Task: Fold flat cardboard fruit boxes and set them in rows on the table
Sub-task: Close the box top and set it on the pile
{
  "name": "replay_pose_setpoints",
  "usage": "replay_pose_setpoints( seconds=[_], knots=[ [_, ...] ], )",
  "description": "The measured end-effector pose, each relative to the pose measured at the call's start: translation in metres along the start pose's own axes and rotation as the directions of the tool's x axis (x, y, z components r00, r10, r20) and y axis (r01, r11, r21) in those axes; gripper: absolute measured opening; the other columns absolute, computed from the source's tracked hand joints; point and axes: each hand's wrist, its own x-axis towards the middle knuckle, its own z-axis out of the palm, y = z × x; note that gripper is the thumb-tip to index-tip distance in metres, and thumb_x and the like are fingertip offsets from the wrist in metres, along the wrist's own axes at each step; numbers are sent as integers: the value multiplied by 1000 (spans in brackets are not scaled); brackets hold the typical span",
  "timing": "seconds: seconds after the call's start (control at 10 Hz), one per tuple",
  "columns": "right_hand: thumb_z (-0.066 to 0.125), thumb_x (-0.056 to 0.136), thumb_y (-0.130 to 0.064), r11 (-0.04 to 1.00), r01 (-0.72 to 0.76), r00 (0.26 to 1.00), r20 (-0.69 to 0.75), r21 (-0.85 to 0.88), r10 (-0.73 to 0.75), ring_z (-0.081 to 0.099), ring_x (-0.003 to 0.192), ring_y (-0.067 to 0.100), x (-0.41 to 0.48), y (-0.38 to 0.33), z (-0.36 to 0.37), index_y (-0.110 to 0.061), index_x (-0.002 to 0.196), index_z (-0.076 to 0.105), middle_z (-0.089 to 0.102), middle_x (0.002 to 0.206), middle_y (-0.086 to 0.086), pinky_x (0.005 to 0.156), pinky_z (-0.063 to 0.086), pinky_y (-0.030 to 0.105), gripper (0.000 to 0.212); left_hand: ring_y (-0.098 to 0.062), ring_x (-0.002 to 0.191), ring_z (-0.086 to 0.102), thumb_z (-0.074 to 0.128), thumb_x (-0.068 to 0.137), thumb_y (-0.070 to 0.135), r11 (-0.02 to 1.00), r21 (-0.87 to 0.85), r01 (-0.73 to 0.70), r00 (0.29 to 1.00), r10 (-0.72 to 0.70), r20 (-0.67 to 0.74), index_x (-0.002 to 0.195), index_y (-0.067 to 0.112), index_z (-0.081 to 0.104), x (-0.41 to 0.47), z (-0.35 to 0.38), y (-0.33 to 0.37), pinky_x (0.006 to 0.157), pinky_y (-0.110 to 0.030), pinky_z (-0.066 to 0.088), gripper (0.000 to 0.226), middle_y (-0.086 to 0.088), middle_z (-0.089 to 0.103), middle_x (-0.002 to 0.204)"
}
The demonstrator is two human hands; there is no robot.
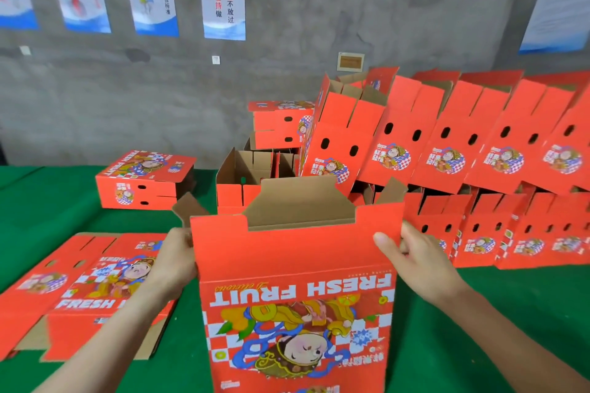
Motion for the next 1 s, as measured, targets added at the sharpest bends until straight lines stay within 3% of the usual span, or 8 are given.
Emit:
replay_pose_setpoints(
  seconds=[0.1,0.2,0.3,0.5,0.6,0.7,0.8,1.0],
  knots=[
    [37,84,-59,995,24,983,-184,99,-6,41,38,8,-14,-3,-4,-18,56,35,40,39,-9,44,32,17,50,-8,58,56,57,77,-15,985,-172,-28,993,8,-119,64,9,68,-28,13,31,55,-24,46,30,-2,67,58],
    [54,91,-38,984,-38,970,-230,172,77,44,40,11,-21,9,0,-13,47,40,45,42,-6,44,31,18,52,-11,69,61,54,75,-18,952,-305,-18,982,-41,-186,85,16,74,-39,29,31,71,-31,50,41,-6,72,82],
    [62,89,-30,956,-169,961,-176,239,214,61,73,16,-22,27,8,-4,61,66,63,79,3,65,47,28,38,-16,93,61,50,85,-12,939,-345,-3,966,-86,-242,122,2,61,-44,43,28,87,-29,46,41,-8,65,109],
    [72,83,-28,968,-206,956,-179,146,230,50,101,9,-16,33,18,-8,64,63,53,96,-14,75,30,3,29,-10,94,61,79,74,24,995,-55,-77,977,65,-201,130,8,55,-52,35,30,79,-23,44,63,7,62,107],
    [71,83,-34,971,-235,963,-125,52,240,42,124,13,-13,28,21,-16,120,56,47,127,-6,95,30,18,44,-30,98,60,84,67,17,953,256,-161,966,206,-157,119,5,59,-51,31,41,72,-29,41,59,-14,64,109],
    [66,85,-40,981,-169,985,-29,-89,167,26,139,18,-9,20,8,-30,148,25,28,152,-10,110,26,36,76,-41,117,46,83,67,18,869,442,-222,961,270,-50,124,6,55,-44,29,44,94,-41,40,65,-23,54,120],
    [56,87,-48,839,10,986,145,-544,82,4,145,31,4,12,-2,-41,148,20,0,159,-16,116,6,52,71,-38,137,27,79,71,22,795,569,-210,969,245,15,140,10,42,-44,29,47,110,-44,28,79,-19,42,142],
    [52,85,-11,644,267,877,458,-717,146,-11,146,36,31,-17,3,-34,152,-4,-15,159,-8,111,-7,65,90,-19,146,9,80,71,13,753,457,-473,877,455,156,150,24,18,-46,26,48,119,-36,14,101,4,12,158]
  ],
)
